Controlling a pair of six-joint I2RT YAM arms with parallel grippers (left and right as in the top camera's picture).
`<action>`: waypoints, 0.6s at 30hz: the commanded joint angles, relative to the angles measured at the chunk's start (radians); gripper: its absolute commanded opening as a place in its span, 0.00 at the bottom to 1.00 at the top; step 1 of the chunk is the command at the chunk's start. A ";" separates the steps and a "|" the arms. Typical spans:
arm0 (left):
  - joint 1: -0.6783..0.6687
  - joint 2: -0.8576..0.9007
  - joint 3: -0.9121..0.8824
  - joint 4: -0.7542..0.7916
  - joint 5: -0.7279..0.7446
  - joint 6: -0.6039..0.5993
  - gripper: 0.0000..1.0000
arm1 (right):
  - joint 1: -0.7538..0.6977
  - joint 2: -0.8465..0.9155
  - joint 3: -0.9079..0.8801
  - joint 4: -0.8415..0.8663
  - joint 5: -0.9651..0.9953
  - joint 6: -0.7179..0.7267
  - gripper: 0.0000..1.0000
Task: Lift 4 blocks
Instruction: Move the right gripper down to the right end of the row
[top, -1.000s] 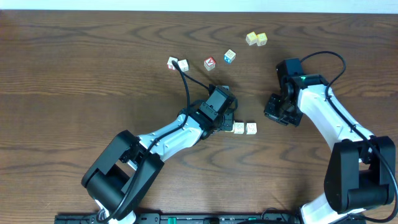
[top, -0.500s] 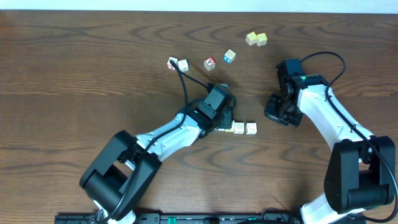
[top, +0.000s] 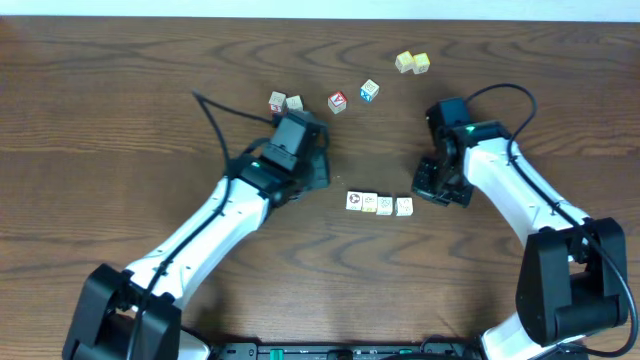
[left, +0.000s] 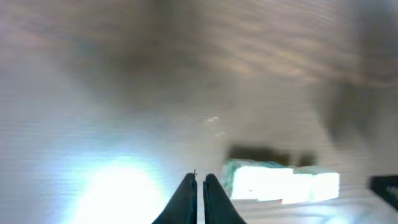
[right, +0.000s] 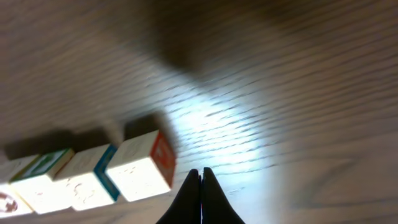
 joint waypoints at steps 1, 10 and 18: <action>0.046 -0.002 0.005 -0.079 -0.034 -0.003 0.07 | 0.047 -0.020 -0.005 -0.001 -0.002 -0.009 0.01; 0.066 -0.002 -0.021 -0.148 -0.039 -0.003 0.07 | 0.076 -0.020 -0.048 0.021 0.052 -0.008 0.01; 0.066 -0.002 -0.021 -0.140 -0.039 -0.003 0.07 | 0.076 -0.020 -0.147 0.097 0.037 -0.009 0.01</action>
